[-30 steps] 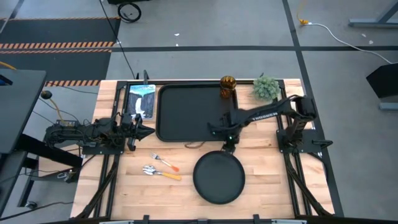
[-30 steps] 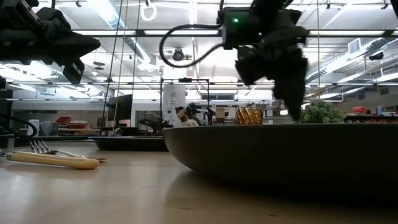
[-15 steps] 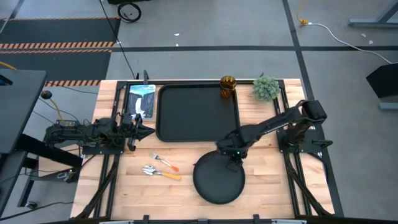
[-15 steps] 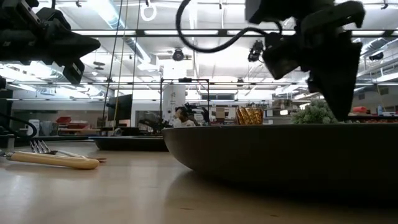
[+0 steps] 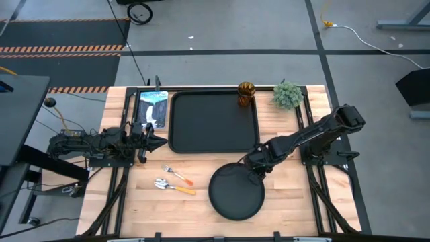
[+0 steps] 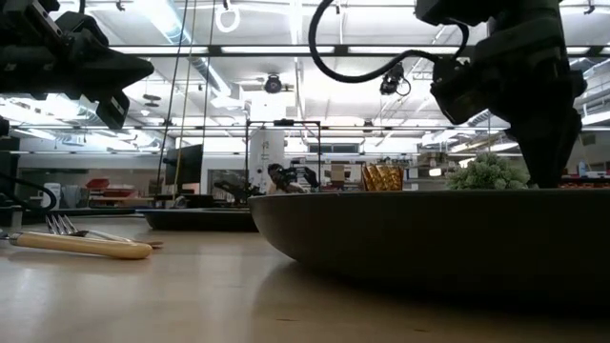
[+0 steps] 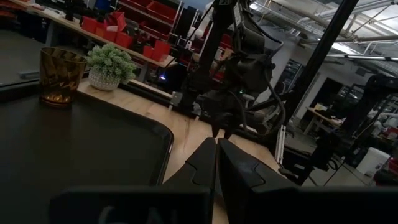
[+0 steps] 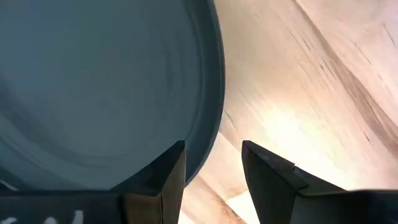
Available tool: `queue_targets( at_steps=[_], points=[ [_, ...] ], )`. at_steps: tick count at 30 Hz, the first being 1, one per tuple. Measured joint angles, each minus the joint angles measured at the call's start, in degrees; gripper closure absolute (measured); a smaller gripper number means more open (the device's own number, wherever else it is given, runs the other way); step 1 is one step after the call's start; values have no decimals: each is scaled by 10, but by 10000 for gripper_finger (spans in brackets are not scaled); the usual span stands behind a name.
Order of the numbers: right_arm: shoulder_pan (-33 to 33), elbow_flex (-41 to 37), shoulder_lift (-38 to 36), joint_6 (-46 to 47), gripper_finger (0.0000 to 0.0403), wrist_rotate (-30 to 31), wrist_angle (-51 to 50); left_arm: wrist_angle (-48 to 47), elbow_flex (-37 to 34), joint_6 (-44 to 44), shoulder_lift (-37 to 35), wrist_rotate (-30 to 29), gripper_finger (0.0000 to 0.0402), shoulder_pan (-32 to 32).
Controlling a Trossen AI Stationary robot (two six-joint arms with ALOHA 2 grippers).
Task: Pick and place plate/cup/fork/spoon on tray
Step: Put the black plate on the black tray to the bottom of the brown cup
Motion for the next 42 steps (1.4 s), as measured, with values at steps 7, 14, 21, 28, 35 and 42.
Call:
queue_targets(
  at_steps=[7, 14, 21, 28, 35, 42],
  points=[
    [3, -11, 5, 25, 242, 10, 19, -7, 0, 0, 0, 0, 379, 0],
    [4, -36, 7, 43, 259, 18, 65, -12, 0, 1, 0, 0, 379, 0],
    [10, -44, 7, 57, 266, 36, 78, -12, 0, 1, 0, 0, 379, 0],
    [10, -44, 7, 53, 275, 42, 83, -12, 0, 1, 0, 0, 379, 0],
    [11, -44, 7, 54, 309, 52, 86, -12, 0, 1, 0, 0, 379, 0],
    [10, -44, 7, 54, 323, 52, 87, -12, 0, 0, 0, 0, 379, 0]
  ],
)
